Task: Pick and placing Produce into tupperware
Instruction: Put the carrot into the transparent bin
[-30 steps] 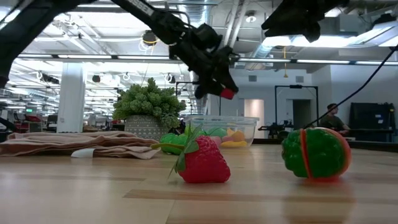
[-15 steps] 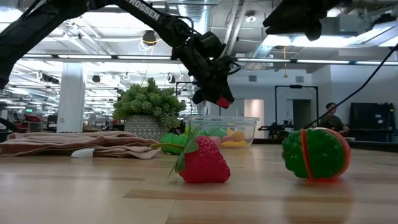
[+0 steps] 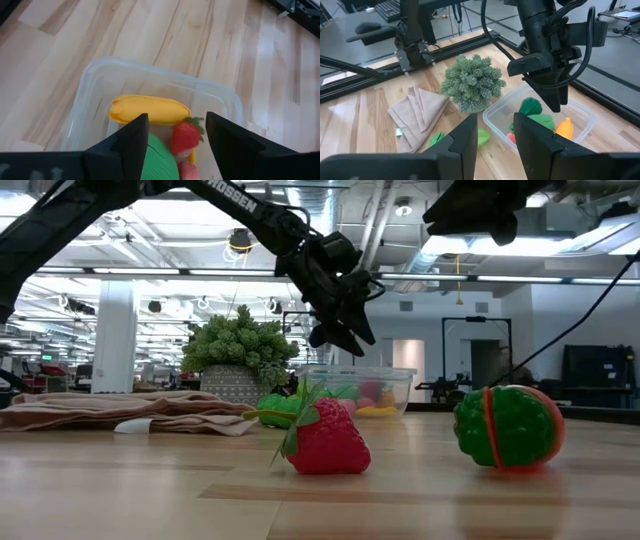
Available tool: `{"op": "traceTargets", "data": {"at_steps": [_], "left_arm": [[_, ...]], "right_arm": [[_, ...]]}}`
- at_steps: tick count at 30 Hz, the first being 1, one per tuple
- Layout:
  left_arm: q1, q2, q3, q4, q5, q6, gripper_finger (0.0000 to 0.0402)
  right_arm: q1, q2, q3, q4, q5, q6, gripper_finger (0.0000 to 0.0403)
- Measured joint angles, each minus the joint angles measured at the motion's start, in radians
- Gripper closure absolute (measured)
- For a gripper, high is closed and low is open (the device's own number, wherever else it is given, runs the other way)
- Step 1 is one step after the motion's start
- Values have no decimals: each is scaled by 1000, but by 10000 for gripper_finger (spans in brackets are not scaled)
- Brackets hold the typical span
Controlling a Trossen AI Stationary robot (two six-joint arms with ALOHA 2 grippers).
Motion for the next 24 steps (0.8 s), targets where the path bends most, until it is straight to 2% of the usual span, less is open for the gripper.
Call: {"op": "traceTargets", "data": {"at_steps": [3, 9, 12, 15, 24], "left_arm": [[1, 0, 9, -10, 29, -16, 212], [-4, 0, 92, -80, 205, -6, 212], [-19, -3, 151, -128, 247, 35, 212], [-44, -14, 190, -165, 230, 82, 212], [-134, -97, 201, -234, 56, 190, 212]], "right_arm": [[0, 0, 0, 0, 0, 0, 285], [0, 0, 0, -2, 0, -1, 285], [0, 0, 0, -17, 0, -1, 285], [0, 0, 0, -24, 0, -1, 285], [0, 0, 0, -52, 0, -1, 285]]}}
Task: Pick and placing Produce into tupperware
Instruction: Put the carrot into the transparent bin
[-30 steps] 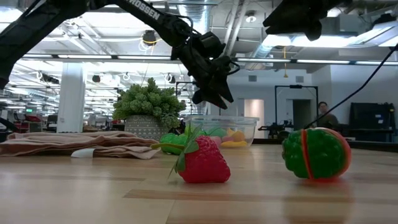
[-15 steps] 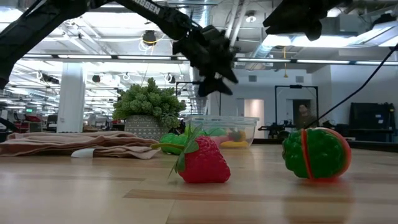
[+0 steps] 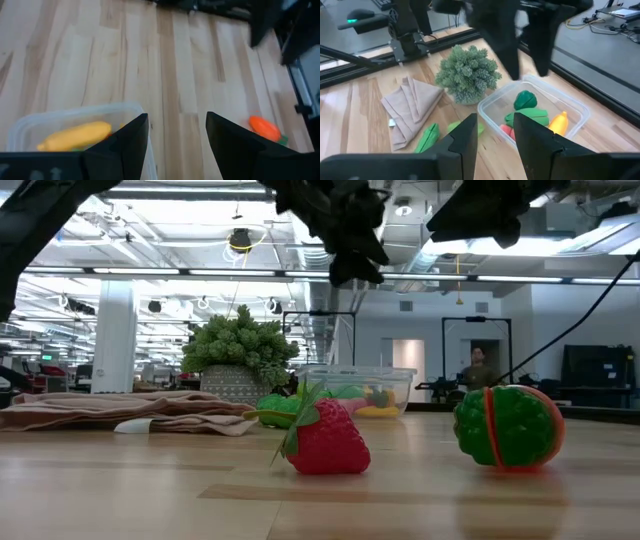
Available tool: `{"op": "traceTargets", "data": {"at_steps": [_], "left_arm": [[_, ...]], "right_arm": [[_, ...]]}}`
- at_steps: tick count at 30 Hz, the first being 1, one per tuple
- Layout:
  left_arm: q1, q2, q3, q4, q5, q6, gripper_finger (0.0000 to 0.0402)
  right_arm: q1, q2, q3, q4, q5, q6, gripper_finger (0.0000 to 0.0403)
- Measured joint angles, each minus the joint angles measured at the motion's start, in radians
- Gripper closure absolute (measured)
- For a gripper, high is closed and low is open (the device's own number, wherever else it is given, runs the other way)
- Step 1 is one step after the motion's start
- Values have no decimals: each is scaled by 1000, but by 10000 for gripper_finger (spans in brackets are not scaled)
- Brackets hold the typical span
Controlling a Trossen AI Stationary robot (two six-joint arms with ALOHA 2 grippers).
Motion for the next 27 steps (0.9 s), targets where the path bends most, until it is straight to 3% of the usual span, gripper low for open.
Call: {"op": "traceTargets", "data": {"at_steps": [10, 15, 21, 27], "left_arm": [[-61, -61, 0, -142, -18, 26, 212], [-99, -85, -4, -241, -55, 53, 212], [-134, -169, -124, -223, -101, 31, 212], [-166, -317, -329, -104, -197, -57, 212]], "right_arm": [[0, 0, 0, -51, -4, 0, 285], [0, 0, 0, -83, -102, 0, 285], [0, 0, 0, -145, -183, 27, 285], [0, 0, 1, -200, -210, 45, 285]]}}
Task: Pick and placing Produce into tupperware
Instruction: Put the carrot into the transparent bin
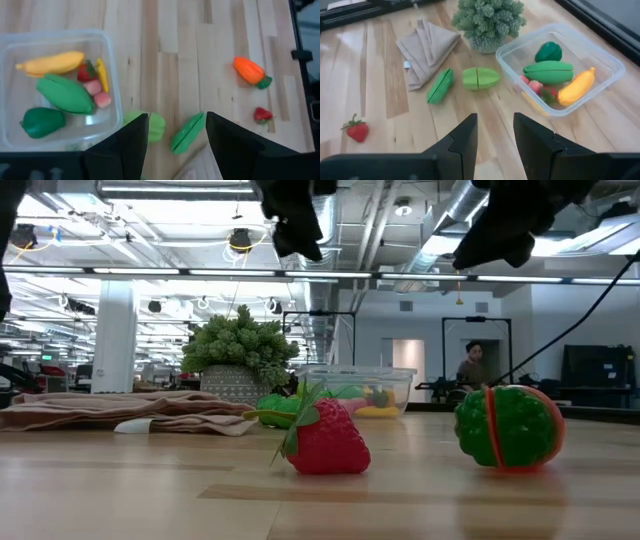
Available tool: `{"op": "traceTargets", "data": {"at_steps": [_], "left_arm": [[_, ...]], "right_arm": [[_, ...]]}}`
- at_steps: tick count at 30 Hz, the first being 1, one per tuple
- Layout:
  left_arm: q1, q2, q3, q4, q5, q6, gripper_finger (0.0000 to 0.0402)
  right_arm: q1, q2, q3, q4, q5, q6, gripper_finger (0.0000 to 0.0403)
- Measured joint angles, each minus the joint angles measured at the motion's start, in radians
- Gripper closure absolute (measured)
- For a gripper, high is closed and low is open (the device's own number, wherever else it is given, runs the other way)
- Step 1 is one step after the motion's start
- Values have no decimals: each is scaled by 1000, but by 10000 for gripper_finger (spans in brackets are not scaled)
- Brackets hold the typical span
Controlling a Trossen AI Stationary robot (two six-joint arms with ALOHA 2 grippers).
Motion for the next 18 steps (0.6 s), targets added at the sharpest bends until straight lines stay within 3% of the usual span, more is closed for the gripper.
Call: {"op": "traceTargets", "data": {"at_steps": [12, 18], "left_arm": [[-137, -398, -588, 484, -114, -225, 212], [-263, -518, -787, 600, -269, -375, 212]], "right_arm": [[-20, 0, 0, -25, -4, -19, 285], [-42, 0, 0, -18, -42, -21, 285]]}}
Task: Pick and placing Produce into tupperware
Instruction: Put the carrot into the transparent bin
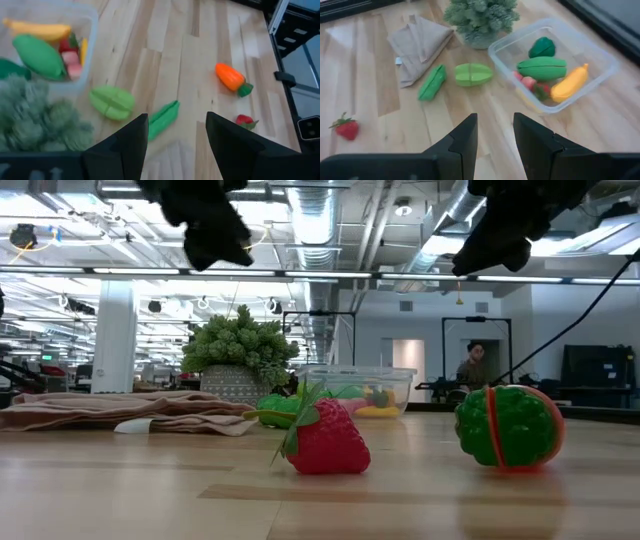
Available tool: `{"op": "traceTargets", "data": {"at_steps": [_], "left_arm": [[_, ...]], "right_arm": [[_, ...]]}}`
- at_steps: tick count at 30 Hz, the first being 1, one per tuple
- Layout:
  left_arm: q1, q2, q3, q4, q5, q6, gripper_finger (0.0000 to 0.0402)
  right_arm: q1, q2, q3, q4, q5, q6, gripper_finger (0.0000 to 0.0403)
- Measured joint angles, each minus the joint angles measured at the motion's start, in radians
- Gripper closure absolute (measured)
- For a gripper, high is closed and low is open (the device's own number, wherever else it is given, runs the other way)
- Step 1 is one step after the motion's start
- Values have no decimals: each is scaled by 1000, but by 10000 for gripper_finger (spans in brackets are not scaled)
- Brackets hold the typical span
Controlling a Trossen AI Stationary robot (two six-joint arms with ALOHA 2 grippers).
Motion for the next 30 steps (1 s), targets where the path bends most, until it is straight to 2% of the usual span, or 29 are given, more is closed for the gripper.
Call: {"op": "traceTargets", "data": {"at_steps": [5, 8, 13, 17, 20, 26, 30], "left_arm": [[-100, -56, -82, 1, -108, -100, 212], [-148, -70, -111, 0, -172, -147, 212], [-208, -78, -132, 0, -271, -201, 212], [-248, -78, -132, 0, -306, -228, 212], [-284, -78, -132, -11, -331, -258, 212], [-390, -78, -132, -61, -459, -412, 212], [-479, -78, -132, -63, -581, -567, 212]], "right_arm": [[34, 0, -6, -38, -254, -80, 285], [78, 0, -28, -32, -338, -125, 285], [143, 20, -104, 105, -401, -238, 285], [167, 79, -136, 281, -425, -286, 284], [167, 142, -138, 349, -430, -294, 277], [166, 269, -138, 464, -456, -320, 232], [166, 338, -138, 533, -528, -349, 186]]}}
